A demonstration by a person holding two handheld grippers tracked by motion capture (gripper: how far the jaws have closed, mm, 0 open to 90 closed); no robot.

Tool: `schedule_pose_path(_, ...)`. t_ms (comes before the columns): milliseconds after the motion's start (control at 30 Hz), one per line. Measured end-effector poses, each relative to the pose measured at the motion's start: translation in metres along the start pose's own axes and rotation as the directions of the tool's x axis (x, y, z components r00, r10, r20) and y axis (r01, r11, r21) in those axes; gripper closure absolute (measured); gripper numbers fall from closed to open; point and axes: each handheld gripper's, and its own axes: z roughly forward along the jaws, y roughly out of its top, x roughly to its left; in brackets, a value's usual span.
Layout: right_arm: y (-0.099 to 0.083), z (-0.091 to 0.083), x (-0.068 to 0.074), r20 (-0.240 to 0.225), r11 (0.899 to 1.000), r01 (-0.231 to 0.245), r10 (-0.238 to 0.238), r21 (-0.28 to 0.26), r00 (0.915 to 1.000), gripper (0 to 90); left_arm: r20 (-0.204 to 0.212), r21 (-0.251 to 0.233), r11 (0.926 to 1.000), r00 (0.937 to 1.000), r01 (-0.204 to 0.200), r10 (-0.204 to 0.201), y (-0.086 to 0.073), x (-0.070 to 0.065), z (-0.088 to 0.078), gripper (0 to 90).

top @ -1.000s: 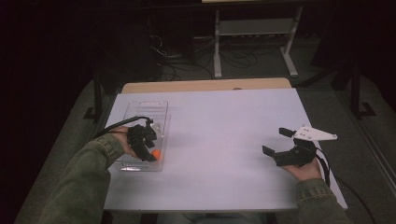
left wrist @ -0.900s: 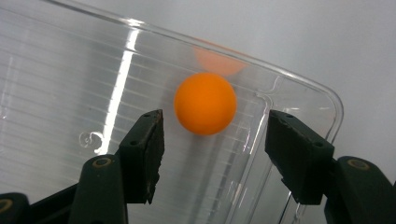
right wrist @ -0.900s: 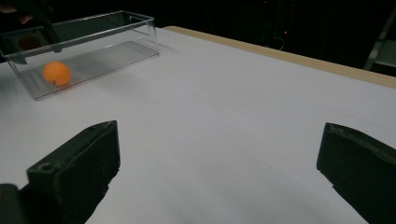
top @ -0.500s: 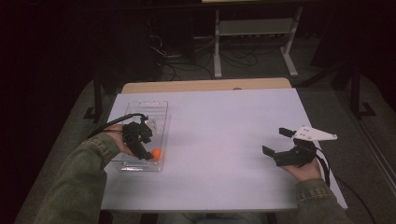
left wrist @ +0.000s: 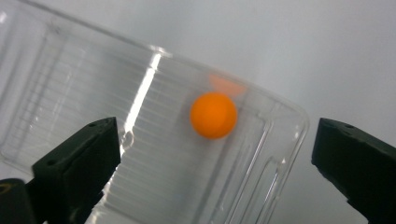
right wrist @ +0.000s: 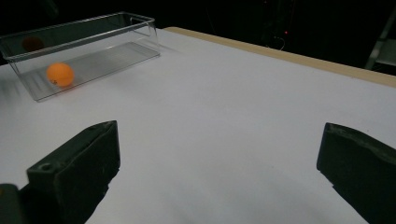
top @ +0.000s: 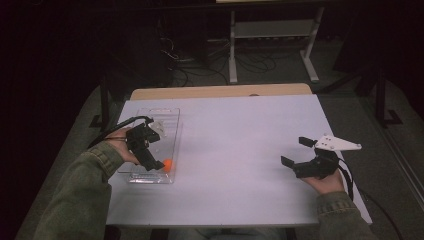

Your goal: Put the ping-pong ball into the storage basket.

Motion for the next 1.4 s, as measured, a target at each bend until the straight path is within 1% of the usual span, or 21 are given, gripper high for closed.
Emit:
schedule_pose_path(67, 0.000, 0.000, 0.000, 0.000, 1.000, 0.003, -0.003, 0.002, 1.0000, 0.0, -0.011, -0.017, 0.9999, 0.9999, 0.000, -0.001, 0.001, 0.000, -0.003, 0.0)
schedule_pose_path(133, 0.000, 0.000, 0.000, 0.000, 1.000, 0.003, -0.003, 0.003, 1.0000, 0.0, -0.019, -0.033, 0.9994, 0.9998, 0.010, -0.011, 0.000, 0.000, -0.005, 0.0)
schedule_pose_path(267, 0.001, -0.003, -0.001, 0.006, 1.000, 0.000, 0.000, -0.011, 1.0000, 0.0, -0.033, -0.058, 0.9983, 0.9994, 0.010, -0.012, -0.003, -0.001, -0.010, 0.0)
schedule_pose_path(400, 0.001, -0.003, -0.001, 0.007, 1.000, 0.000, 0.000, -0.010, 1.0000, 0.0, -0.045, -0.099, 0.9948, 0.9986, 0.022, -0.027, -0.007, -0.003, -0.016, 0.0)
schedule_pose_path(500, 0.001, -0.003, 0.000, 0.007, 1.000, 0.001, -0.001, -0.008, 1.0000, 0.0, -0.044, -0.131, 0.9908, 0.9983, 0.031, -0.037, -0.011, -0.003, -0.019, 0.0)
schedule_pose_path(600, 0.001, -0.002, 0.000, 0.007, 1.000, 0.002, -0.002, -0.008, 1.0000, 0.0, -0.044, -0.172, 0.9844, 0.9979, 0.039, -0.047, -0.016, -0.005, -0.021, 0.0)
schedule_pose_path(733, 0.001, -0.002, -0.001, 0.008, 1.000, 0.000, 0.000, -0.005, 1.0000, 0.0, -0.058, -0.197, 0.9789, 0.9961, 0.053, -0.066, -0.022, -0.005, -0.022, 0.0)
schedule_pose_path(867, 0.001, -0.002, 0.000, 0.009, 1.000, 0.002, -0.002, -0.004, 1.0000, 0.0, -0.074, -0.229, 0.9712, 0.9936, 0.066, -0.085, -0.028, -0.007, -0.024, 0.0)
schedule_pose_path(933, 0.001, -0.002, 0.000, 0.009, 1.000, 0.001, -0.001, -0.005, 1.0000, 0.0, -0.083, -0.238, 0.9690, 0.9927, 0.065, -0.087, -0.030, -0.009, -0.025, 0.0)
schedule_pose_path(1000, 0.001, -0.002, 0.000, 0.009, 1.000, 0.002, -0.002, -0.006, 1.0000, 0.0, -0.081, -0.255, 0.9642, 0.9920, 0.073, -0.097, -0.032, -0.011, -0.026, 0.0)
schedule_pose_path(1100, 0.001, -0.002, 0.000, 0.008, 1.000, 0.003, -0.003, -0.004, 1.0000, 0.0, -0.095, -0.265, 0.9612, 0.9901, 0.076, -0.104, -0.035, -0.013, -0.027, 0.0)
schedule_pose_path(1267, 0.001, -0.002, 0.000, 0.009, 1.000, 0.002, -0.002, -0.003, 1.0000, 0.0, -0.113, -0.277, 0.9563, 0.9853, 0.092, -0.128, -0.042, -0.015, -0.027, 0.0)
schedule_pose_path(1333, 0.001, -0.002, 0.000, 0.010, 1.000, 0.002, -0.002, -0.004, 0.9999, 0.0, -0.122, -0.285, 0.9534, 0.9828, 0.099, -0.138, -0.045, -0.016, -0.027, 0.0)
schedule_pose_path(1400, 0.001, -0.002, 0.000, 0.010, 1.000, 0.003, -0.003, -0.004, 0.9999, 0.0, -0.128, -0.298, 0.9487, 0.9805, 0.105, -0.149, -0.047, -0.017, -0.028, 0.0)
